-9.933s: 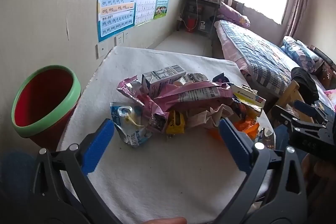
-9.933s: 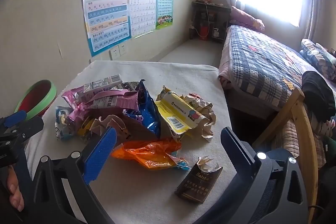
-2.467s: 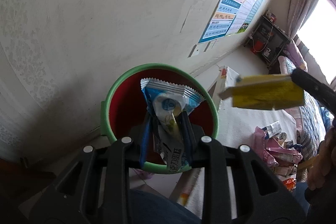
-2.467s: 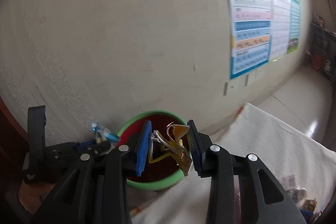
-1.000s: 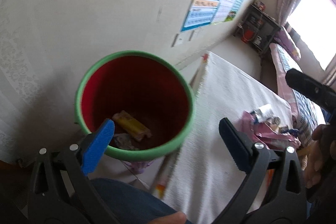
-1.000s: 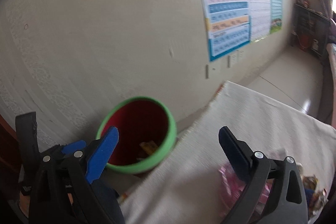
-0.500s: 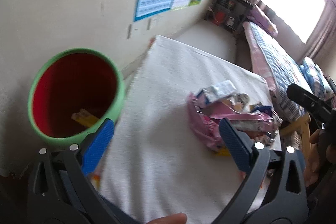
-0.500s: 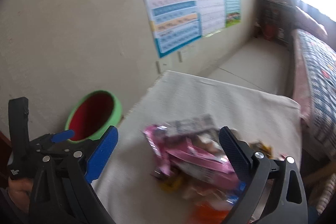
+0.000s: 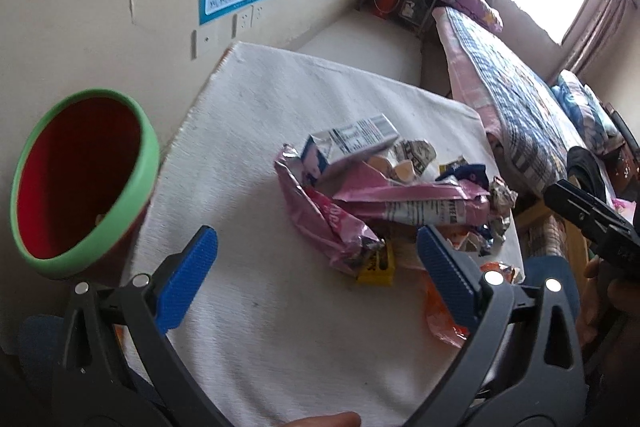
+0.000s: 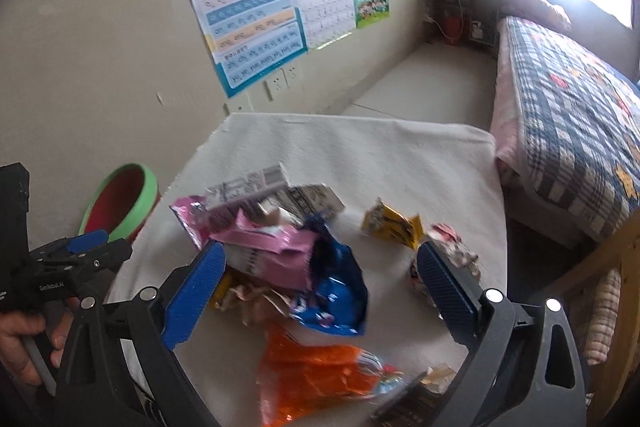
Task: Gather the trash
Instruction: 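Move both open tools back over the wrapper pile, then grasp pink wrapper with left tool while right tool grasps blue wrapper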
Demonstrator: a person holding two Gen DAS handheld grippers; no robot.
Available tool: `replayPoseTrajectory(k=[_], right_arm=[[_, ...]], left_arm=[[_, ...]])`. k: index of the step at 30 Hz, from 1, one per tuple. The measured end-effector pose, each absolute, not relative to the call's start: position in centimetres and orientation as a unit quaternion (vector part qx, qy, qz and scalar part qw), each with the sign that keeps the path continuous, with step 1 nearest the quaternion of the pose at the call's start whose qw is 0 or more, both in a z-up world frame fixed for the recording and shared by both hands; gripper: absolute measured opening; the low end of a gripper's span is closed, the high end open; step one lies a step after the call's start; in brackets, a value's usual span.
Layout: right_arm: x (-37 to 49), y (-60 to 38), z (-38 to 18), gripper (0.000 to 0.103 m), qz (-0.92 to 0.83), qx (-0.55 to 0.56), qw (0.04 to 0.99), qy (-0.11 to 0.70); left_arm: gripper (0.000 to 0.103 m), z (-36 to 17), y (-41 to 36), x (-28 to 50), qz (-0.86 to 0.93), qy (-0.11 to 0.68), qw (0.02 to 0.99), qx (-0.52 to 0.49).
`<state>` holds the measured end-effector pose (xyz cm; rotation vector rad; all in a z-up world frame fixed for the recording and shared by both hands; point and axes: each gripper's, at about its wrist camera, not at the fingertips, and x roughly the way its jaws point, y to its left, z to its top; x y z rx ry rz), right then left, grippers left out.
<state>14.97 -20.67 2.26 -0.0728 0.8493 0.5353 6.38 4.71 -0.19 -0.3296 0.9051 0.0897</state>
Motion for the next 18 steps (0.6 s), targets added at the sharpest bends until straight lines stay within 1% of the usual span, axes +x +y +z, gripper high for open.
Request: replayPoseTrajectory(k=[2, 4, 7, 11, 18], right_arm=[[15.1, -21.3, 1.6, 0.093, 0.253, -0.034, 0.875, 0.412], [15.2, -21.8, 1.1, 0.090, 0.253, -0.031, 0.872, 0.418], [15.7, -22.0, 0.1, 0.082, 0.254, -0.030, 0.865, 0.431], [16.3, -21.9, -1.3, 0.069, 0.255, -0.040, 0.855, 0.450], [16.9, -21.3, -4.4, 0.066, 0.259, -0.059, 0.832, 0.487]], left_arm=[[0.097, -0.9, 4.2, 6.7, 0.041, 0.444, 0.881, -0.154], [0.097, -1.4, 3.9, 7.0, 0.038, 0.452, 0.878, -0.155], [0.097, -2.1, 3.5, 7.4, 0.034, 0.458, 0.874, -0.155], [0.097, -2.9, 3.1, 7.9, 0.028, 0.466, 0.870, -0.156], [0.094, -4.1, 2.7, 8.8, 0.021, 0.475, 0.865, -0.158]])
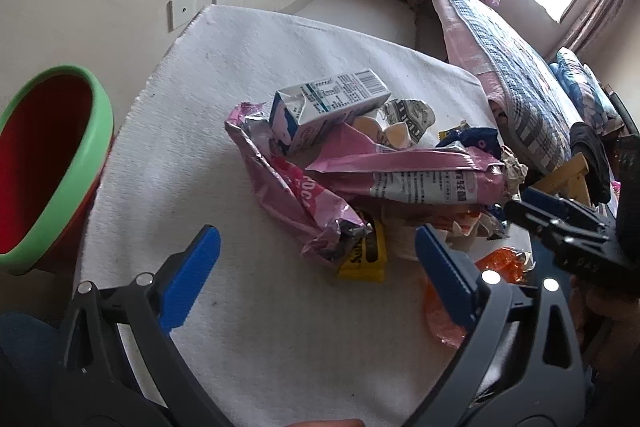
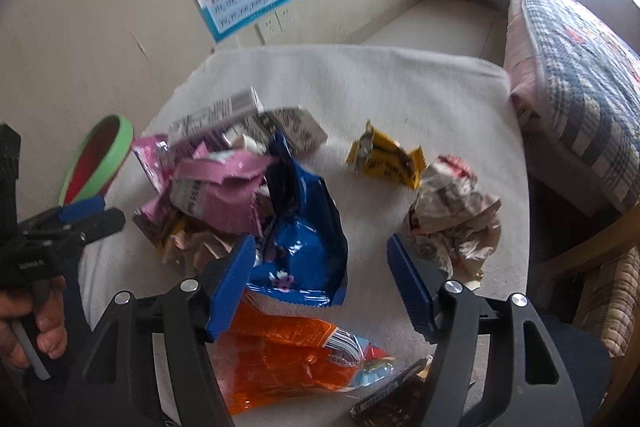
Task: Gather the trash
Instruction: 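Grasp pink wrapper with left tool while right tool grasps blue wrapper, then carry both wrappers over the red bucket and open both tools to drop them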
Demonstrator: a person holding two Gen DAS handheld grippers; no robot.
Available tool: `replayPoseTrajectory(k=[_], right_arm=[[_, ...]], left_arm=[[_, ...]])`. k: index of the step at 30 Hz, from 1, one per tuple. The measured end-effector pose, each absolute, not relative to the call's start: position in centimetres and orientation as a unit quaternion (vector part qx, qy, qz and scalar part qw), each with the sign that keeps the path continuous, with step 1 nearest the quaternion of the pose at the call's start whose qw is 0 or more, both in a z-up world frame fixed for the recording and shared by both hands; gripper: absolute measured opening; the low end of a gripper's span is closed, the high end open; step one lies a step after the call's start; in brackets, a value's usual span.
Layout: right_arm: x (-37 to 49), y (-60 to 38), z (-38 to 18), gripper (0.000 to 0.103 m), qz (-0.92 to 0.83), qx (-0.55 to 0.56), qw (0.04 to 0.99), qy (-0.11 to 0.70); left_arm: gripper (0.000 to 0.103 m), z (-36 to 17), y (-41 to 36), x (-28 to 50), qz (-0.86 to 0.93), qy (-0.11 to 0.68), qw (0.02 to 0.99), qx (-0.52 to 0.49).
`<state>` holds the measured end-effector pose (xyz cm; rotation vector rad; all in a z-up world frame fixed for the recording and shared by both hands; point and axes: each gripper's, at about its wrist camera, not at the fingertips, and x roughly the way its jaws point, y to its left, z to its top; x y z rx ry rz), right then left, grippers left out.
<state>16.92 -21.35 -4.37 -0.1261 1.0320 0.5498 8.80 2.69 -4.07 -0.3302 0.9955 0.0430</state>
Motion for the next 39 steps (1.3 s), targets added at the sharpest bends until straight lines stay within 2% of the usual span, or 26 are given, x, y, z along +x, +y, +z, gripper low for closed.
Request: replayPoseTrajectory(k=[5, 7, 13, 16, 18, 21, 27, 39], right_arm=[[17.7, -21.0, -5.8, 0.061, 0.263, -0.058, 0.819, 0.506], [18.0, -20.7, -6.1, 0.059, 0.265, -0.060, 0.816, 0.510], [18.8, -20.0, -7.2, 0.044, 0.271, -0.057, 0.804, 0.527], [19.0, -20.0, -7.6, 0.041, 0.275, -0.052, 0.800, 0.531], [19.1, -20.2, -7.6, 0.030, 0.275, -0.050, 0.800, 0.531], [19.2, -20.5, -7.5, 0.023, 0.273, -0.045, 0.800, 0.532], [19.0, -20.5, -7.0, 0.016, 0.272, -0.037, 0.805, 0.525], [18.3, -22.1, -3.6, 0.015, 0.259, -0.027, 0.830, 0.493]], left_arm=[[0.080, -5.4, 3.1, 9.7, 0.017, 0.491, 0.853, -0.177], [0.079, -5.9, 3.4, 9.9, 0.017, 0.495, 0.848, -0.187], [0.063, -7.5, 4.0, 10.5, 0.008, 0.508, 0.832, -0.221], [0.048, -7.9, 3.9, 10.5, -0.009, 0.513, 0.827, -0.230], [0.035, -7.9, 3.7, 10.5, -0.014, 0.512, 0.828, -0.230], [0.018, -7.9, 3.4, 10.4, -0.010, 0.513, 0.831, -0.215], [0.014, -7.2, 3.4, 9.8, -0.005, 0.507, 0.838, -0.202], [0.014, -4.2, 3.2, 8.4, 0.008, 0.484, 0.859, -0.168]])
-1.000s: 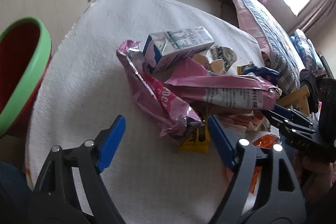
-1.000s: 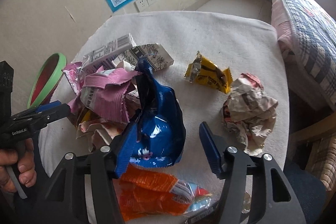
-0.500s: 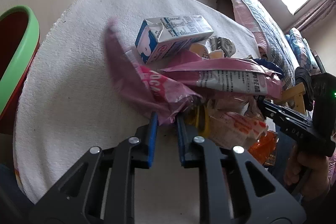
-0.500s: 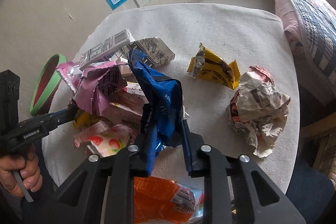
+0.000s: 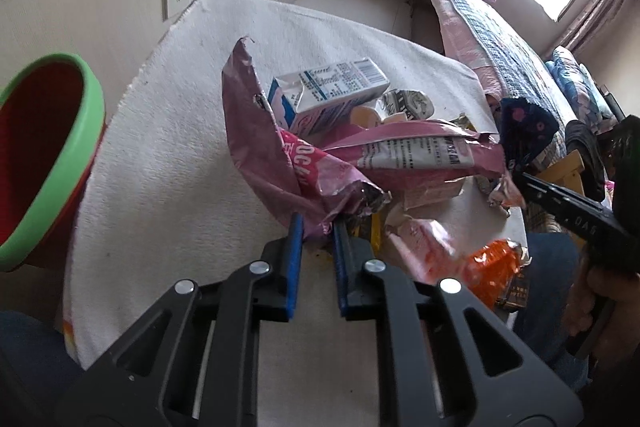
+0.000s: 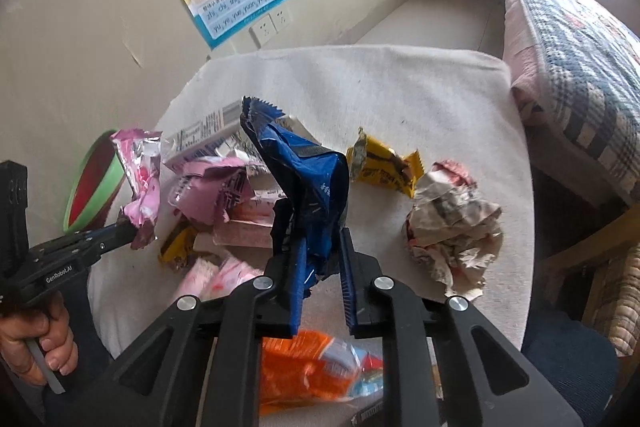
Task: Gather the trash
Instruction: 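Carry both wrappers over the red bucket and open both tools to drop them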
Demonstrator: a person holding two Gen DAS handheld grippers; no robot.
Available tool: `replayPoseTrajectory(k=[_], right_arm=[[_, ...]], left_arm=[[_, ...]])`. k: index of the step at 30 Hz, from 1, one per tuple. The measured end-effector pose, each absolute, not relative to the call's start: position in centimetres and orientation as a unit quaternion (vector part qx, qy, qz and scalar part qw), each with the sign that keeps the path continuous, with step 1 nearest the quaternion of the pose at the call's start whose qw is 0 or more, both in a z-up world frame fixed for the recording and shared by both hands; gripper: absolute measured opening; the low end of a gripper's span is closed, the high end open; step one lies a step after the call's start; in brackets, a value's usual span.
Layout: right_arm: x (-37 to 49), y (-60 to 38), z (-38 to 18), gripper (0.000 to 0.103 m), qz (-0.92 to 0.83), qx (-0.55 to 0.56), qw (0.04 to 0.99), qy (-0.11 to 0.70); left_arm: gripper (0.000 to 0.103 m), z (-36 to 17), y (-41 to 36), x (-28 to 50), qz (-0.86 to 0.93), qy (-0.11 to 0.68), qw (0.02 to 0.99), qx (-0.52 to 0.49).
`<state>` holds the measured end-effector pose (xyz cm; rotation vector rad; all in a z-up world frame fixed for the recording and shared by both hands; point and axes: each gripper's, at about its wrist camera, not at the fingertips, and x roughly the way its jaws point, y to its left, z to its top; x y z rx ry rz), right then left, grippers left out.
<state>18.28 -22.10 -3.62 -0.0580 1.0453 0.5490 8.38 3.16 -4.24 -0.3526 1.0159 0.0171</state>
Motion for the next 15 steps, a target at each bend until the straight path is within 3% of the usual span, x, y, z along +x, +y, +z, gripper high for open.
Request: replayPoseTrajectory(k=[15], right_arm=[[16.8, -21.6, 0.3, 0.015, 0.260, -0.034, 0.856, 0.445]], left_arm=[[0.014, -2.0, 3.9, 6.4, 0.023, 0.460, 0.871, -0.170]])
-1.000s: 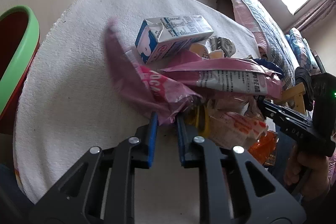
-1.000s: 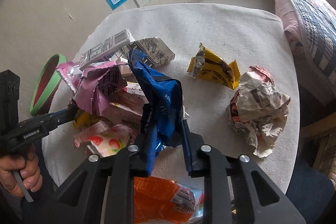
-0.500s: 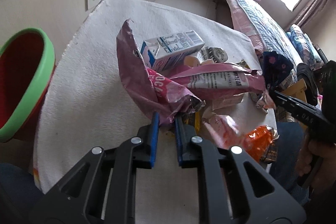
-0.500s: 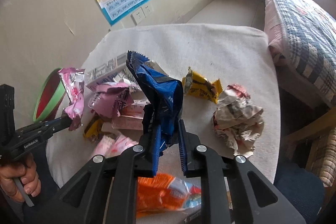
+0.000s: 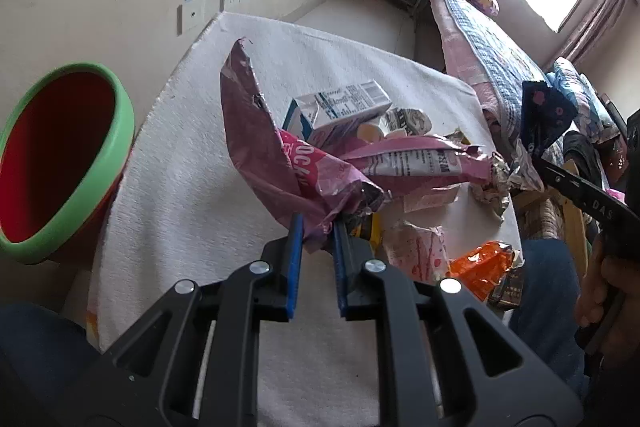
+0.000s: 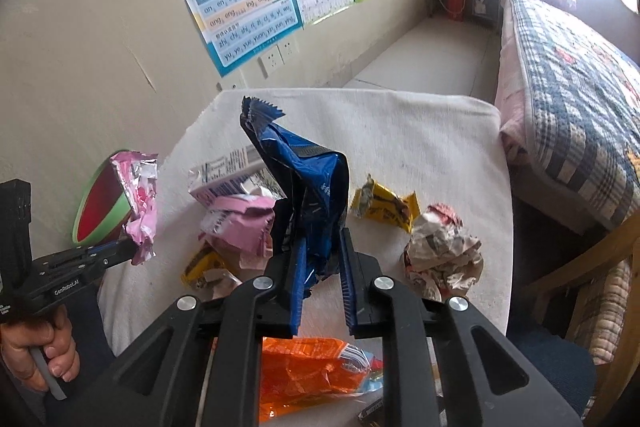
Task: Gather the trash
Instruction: 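Carry both wrappers over the red bucket and open both tools to drop them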
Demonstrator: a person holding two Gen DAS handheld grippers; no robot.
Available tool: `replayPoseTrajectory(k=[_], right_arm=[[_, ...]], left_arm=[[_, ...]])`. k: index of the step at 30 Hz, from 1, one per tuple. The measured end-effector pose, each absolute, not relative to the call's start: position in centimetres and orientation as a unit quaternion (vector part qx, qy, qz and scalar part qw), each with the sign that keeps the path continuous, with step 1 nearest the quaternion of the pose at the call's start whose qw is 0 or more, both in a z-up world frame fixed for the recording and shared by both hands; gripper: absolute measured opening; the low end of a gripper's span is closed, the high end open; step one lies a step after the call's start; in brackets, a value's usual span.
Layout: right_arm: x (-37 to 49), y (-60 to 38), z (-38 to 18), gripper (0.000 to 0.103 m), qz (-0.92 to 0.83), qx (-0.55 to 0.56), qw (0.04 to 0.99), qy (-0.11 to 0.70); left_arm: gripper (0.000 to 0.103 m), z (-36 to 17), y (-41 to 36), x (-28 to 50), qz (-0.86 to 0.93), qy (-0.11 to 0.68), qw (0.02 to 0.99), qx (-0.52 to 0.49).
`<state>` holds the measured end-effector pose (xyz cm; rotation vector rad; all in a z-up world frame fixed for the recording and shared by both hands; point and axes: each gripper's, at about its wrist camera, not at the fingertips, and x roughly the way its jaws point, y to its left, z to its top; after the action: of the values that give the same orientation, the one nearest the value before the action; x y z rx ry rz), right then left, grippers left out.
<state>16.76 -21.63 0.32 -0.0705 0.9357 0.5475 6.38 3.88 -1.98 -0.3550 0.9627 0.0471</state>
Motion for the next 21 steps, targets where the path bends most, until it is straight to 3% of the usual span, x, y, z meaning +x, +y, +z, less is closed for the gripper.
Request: replayPoseTrajectory(k=[21], right_arm=[[16.4, -17.2, 4.0, 0.015, 0.297, -0.039, 0.862, 0.409]], left_arm=[[0.014, 0.2, 7.3, 4.8, 0.052, 0.424, 0.888, -0.173]])
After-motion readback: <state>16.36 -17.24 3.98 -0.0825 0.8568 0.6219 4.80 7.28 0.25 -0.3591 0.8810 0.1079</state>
